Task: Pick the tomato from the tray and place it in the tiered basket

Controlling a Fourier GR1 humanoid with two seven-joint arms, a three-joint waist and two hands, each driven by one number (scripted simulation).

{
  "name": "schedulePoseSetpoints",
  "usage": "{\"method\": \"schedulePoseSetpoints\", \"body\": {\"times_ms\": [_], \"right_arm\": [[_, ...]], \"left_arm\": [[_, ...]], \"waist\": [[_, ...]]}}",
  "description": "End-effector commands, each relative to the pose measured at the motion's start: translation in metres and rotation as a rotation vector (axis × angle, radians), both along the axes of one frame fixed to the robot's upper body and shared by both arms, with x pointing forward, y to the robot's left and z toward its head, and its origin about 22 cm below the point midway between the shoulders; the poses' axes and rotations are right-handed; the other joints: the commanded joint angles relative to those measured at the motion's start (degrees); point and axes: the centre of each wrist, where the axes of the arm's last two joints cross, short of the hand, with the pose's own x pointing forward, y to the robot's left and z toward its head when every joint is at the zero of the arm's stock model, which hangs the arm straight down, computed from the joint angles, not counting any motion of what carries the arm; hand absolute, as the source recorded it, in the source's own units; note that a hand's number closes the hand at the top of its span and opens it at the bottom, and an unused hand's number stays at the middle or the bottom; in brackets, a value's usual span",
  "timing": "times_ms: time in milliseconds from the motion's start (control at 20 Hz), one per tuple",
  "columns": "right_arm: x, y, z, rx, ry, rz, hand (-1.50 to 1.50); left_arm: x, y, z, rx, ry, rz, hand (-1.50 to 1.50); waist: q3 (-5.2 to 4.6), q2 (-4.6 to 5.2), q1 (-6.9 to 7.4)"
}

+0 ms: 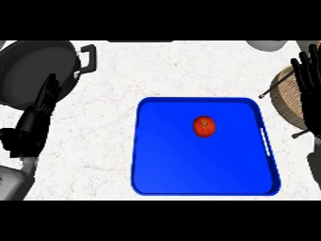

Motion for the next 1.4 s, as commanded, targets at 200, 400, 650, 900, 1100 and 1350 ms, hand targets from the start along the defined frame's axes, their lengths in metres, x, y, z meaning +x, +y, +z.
{"method": "schedulePoseSetpoints", "body": {"times_ms": [200, 400, 650, 900, 1100, 1350], "right_arm": [[-0.012, 0.049, -0.043, 0.059, 0.228, -0.197, 1.50], [-0.064, -0.026, -0.116, -0.108, 0.559, -0.708, -1.50], [-0.078, 0.042, -0.105, -0.097, 0.520, -0.831, -1.50], [-0.101, 0.045, -0.081, -0.308, 0.650, -0.646, -1.50], [-0.096, 0.035, -0.065, -0.549, 0.797, -0.473, -1.50], [-0.055, 0.044, 0.007, -0.689, 0.908, -0.418, -1.50]], "left_arm": [[-0.005, 0.021, -0.008, 0.154, 0.066, 0.098, 0.00], [-0.007, 0.029, -0.011, 0.120, 0.093, 0.132, 0.00], [-0.004, 0.017, -0.012, 0.130, 0.130, 0.120, 0.00], [-0.004, 0.018, -0.010, 0.154, 0.117, 0.121, 0.00], [-0.003, 0.019, -0.007, 0.148, 0.130, 0.092, 0.00], [0.007, 0.007, -0.008, 0.141, 0.124, 0.093, 0.00]], "waist": [[0.54, -1.26, 0.99], [-0.07, -0.06, -1.87], [0.33, -1.62, -0.72], [0.20, -1.43, 0.09], [-0.15, -1.28, 1.34], [0.11, -1.07, 1.62]]}}
